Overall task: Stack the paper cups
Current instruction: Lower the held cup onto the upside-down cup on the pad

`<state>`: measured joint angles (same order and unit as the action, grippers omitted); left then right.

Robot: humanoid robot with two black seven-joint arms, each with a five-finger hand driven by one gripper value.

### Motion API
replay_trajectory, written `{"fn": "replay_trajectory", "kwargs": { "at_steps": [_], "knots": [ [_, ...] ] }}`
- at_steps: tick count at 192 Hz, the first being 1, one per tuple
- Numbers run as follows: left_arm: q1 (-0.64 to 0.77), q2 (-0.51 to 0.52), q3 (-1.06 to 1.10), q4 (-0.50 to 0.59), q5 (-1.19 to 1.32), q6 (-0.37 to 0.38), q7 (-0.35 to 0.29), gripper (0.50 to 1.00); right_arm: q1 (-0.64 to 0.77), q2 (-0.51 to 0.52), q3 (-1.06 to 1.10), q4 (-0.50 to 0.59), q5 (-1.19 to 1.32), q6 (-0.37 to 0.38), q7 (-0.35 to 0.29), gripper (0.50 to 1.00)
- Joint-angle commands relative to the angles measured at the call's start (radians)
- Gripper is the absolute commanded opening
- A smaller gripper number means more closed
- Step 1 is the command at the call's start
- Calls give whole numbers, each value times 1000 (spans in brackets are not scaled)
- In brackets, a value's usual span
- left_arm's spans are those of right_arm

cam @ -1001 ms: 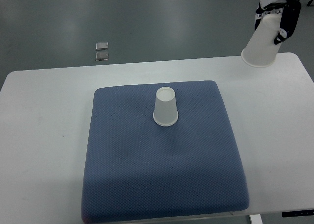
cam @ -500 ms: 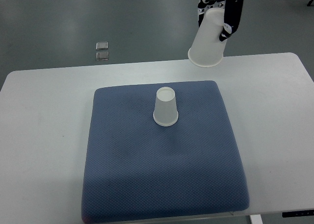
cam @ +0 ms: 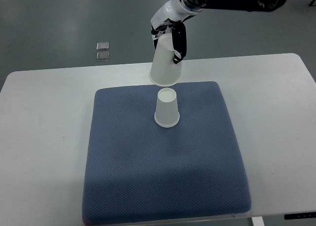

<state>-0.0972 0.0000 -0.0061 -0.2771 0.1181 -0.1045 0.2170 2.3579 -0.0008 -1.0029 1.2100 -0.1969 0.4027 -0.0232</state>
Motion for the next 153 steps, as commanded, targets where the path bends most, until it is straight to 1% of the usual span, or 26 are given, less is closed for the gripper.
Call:
{"fn": "replay_trajectory", "kwargs": {
  "at_steps": [1, 28, 68, 91, 153],
  "knots": [
    [1, 0, 2, -1, 0, 0, -1, 1000, -22, 1, 12, -1, 7, -21, -1, 650],
    [-1, 0, 2, -1, 0, 0, 1, 1000, -40, 1, 12, -12, 54, -56, -1, 650],
    [-1, 0, 0, 1, 0, 0, 1, 1000, -85, 1, 10, -17, 56, -68, -4, 652],
    [-1, 0, 0, 1, 0, 0, 1, 1000, -111, 1, 9, -17, 51, -93, -4, 656],
    [-1, 0, 0, 1, 0, 0, 1, 1000, -132, 1, -5, -17, 44, -85, -9, 666]
  ]
}}
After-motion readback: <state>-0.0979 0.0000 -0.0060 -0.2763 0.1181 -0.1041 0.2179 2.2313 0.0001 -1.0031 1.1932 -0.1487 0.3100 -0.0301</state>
